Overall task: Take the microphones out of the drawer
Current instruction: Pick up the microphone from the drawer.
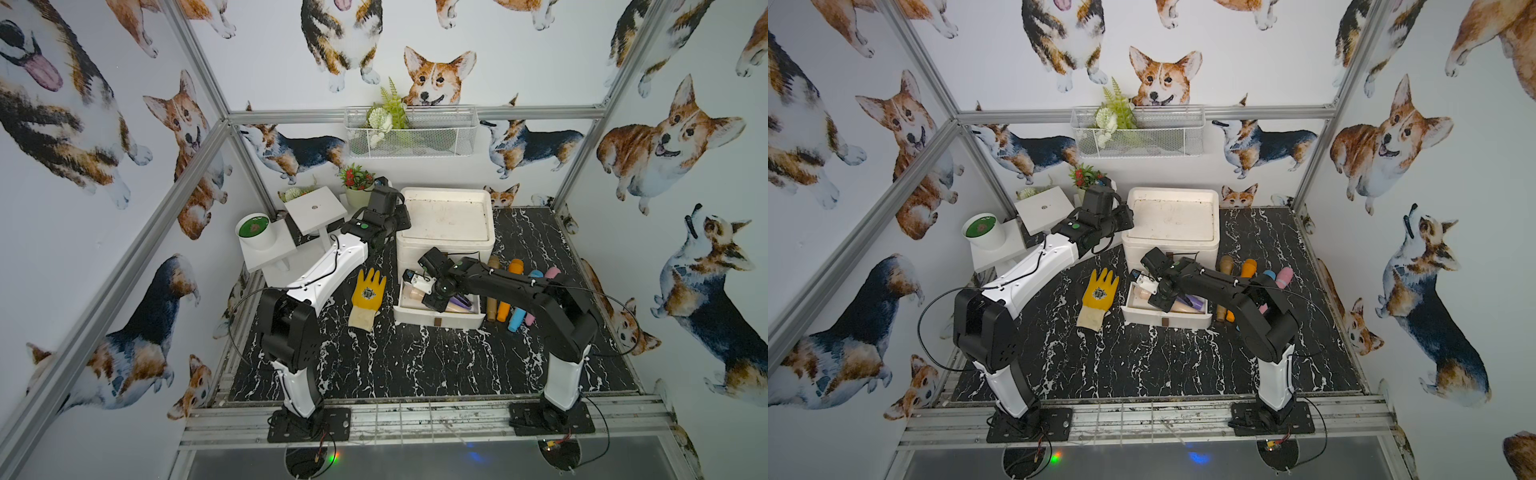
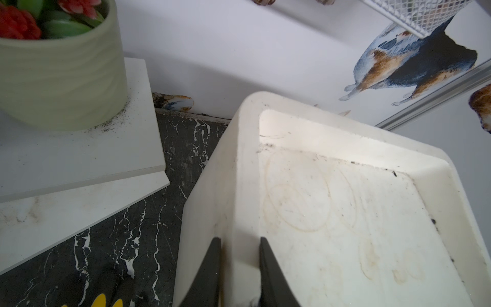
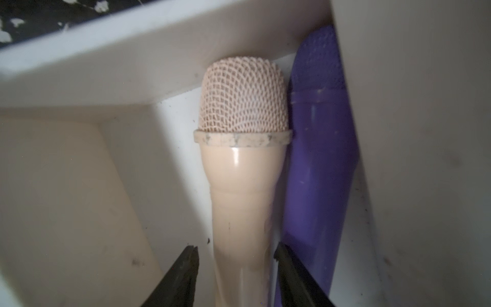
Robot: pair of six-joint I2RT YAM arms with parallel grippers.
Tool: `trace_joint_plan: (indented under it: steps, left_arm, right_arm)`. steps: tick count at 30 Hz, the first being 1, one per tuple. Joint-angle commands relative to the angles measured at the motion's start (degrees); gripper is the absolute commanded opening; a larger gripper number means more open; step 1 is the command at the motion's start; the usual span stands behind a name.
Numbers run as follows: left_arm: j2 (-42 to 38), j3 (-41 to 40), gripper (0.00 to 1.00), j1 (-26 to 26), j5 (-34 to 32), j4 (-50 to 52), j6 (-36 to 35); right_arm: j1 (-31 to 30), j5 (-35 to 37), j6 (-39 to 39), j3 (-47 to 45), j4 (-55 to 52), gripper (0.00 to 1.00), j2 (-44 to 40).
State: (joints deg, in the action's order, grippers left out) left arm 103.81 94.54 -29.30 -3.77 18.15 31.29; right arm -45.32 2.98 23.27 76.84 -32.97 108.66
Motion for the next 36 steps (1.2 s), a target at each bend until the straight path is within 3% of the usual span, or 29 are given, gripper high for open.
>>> trace_joint_plan:
  steps: [1,4,10,17,36]
  left_arm:
    - [1.31,-0.87,0.14,-0.06,4.19,16.21,3.78]
    - [1.24,-0.96,0.14,-0.03,4.03,16.21,3.69]
    - [1.4,-0.97,0.14,0.02,3.88,16.35,3.64]
    - [1.52,-1.12,0.14,0.03,3.91,16.3,3.6]
    - [1.48,-1.36,0.14,0.03,4.12,16.13,3.82]
  right_arm:
    - [-0.38,0.58,1.69,0.09,-0.76,0.51,1.45]
    - [-0.44,-0.07,1.27,0.25,-0.74,0.45,1.9]
    - [-0.47,-1.21,0.83,-0.01,-0.22,0.21,1.1]
    - [-0.51,-1.58,1.52,-1.78,1.15,0.05,-2.24]
    - [-0.92,-1.24,0.44,-3.78,2.42,0.0,-11.17]
